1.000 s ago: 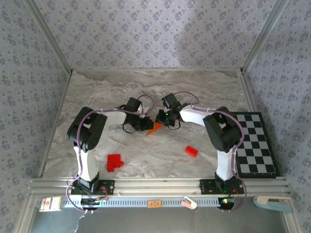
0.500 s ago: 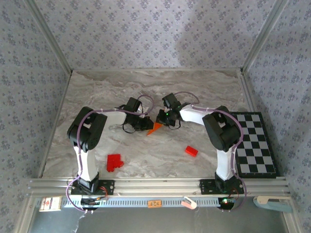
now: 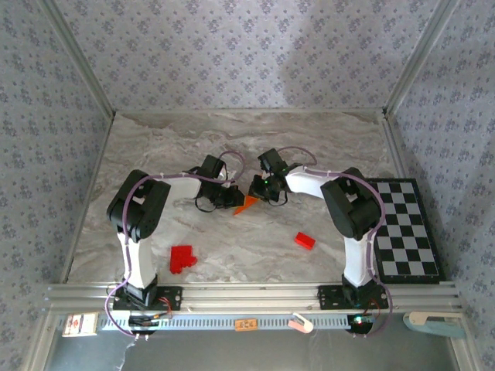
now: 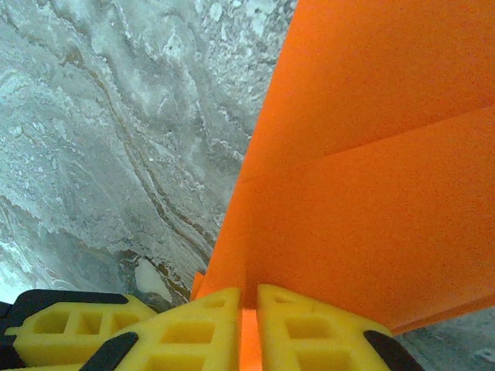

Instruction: Fold a paper plane with a square sheet of paper (pick it up from the middle)

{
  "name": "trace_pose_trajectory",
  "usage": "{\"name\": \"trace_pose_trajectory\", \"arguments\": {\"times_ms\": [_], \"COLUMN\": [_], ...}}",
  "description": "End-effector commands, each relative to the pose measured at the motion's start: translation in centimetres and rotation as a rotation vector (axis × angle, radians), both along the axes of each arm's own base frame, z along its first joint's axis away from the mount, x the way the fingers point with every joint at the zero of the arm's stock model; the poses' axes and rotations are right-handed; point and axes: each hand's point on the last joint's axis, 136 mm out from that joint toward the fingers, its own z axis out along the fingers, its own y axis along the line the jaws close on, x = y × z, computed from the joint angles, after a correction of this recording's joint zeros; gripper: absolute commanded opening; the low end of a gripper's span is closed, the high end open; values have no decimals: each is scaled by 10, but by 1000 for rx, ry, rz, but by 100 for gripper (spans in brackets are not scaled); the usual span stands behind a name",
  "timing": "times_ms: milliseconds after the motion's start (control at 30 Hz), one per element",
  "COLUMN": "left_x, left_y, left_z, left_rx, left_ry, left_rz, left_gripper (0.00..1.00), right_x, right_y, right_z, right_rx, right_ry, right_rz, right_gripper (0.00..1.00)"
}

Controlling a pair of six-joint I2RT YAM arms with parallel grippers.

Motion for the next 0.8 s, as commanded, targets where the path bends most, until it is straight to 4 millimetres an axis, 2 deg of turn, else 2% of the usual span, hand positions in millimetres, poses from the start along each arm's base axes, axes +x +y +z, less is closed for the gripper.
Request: {"name": "trace_pose_trajectory", "arguments": {"times_ms": [0, 67, 167, 267, 433, 633, 767], "left_x": [-17, -14, -5, 5, 10, 8, 5], "left_y": [18, 16, 15, 22, 32, 10, -9], "left_z": [-38, -28, -1, 27, 54, 82, 80], "left_rx": [131, 119, 107, 119, 114, -69, -153], "left_ry": [83, 71, 21, -38, -65, -42, -1], "left_rz": [17, 22, 47, 96, 165, 207, 217], "left_gripper": [14, 14, 18, 23, 35, 34, 29], "right_x": [-13, -15, -19, -20, -16, -16, -16], "right_y": [-18, -20, -24, -24, -16, -14, -15], "right_z": [-28, -30, -35, -37, -33, -30, -33], "right_rx": [-77, -89, -107, -112, -90, -92, -92], "right_ry": [77, 84, 100, 102, 77, 73, 85], "right_rz": [-3, 3, 20, 59, 173, 220, 214], "right_gripper": [16, 15, 15, 15, 15, 15, 15]}}
